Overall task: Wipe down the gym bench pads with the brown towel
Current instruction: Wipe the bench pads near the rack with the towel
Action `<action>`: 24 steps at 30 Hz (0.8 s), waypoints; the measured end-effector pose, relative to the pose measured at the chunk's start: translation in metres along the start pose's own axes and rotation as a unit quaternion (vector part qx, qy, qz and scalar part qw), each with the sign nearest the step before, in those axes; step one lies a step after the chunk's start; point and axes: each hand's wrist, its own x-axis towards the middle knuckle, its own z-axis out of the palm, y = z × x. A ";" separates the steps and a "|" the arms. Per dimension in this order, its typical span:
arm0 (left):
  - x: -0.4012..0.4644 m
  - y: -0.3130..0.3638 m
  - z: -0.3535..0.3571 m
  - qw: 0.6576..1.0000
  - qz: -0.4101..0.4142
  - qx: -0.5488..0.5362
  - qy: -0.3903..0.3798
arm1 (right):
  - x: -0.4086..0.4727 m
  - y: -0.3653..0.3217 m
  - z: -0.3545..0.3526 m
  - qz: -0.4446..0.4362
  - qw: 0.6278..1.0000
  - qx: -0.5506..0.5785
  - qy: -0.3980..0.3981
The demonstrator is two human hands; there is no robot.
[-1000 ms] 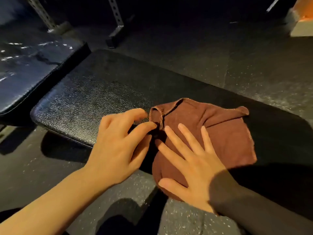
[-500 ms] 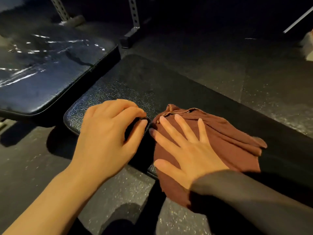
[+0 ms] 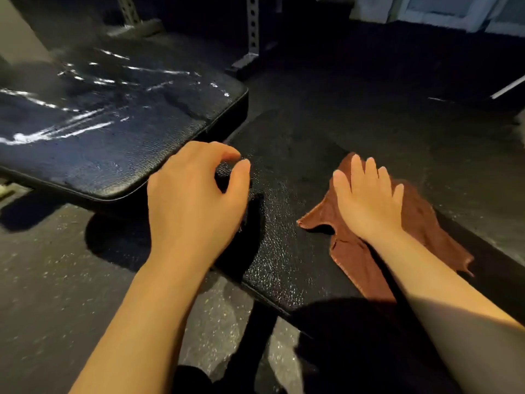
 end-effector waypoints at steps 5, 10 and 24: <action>0.001 -0.001 0.004 0.999 -0.027 -0.041 0.018 | -0.079 -0.050 0.008 -0.137 0.990 -0.026 -0.022; 0.005 -0.006 0.008 0.996 -0.031 -0.065 0.046 | -0.106 -0.099 0.016 -0.311 0.950 -0.022 -0.035; 0.003 -0.023 -0.007 0.998 -0.014 -0.035 0.047 | 0.030 -0.128 0.001 -0.273 0.962 0.030 0.003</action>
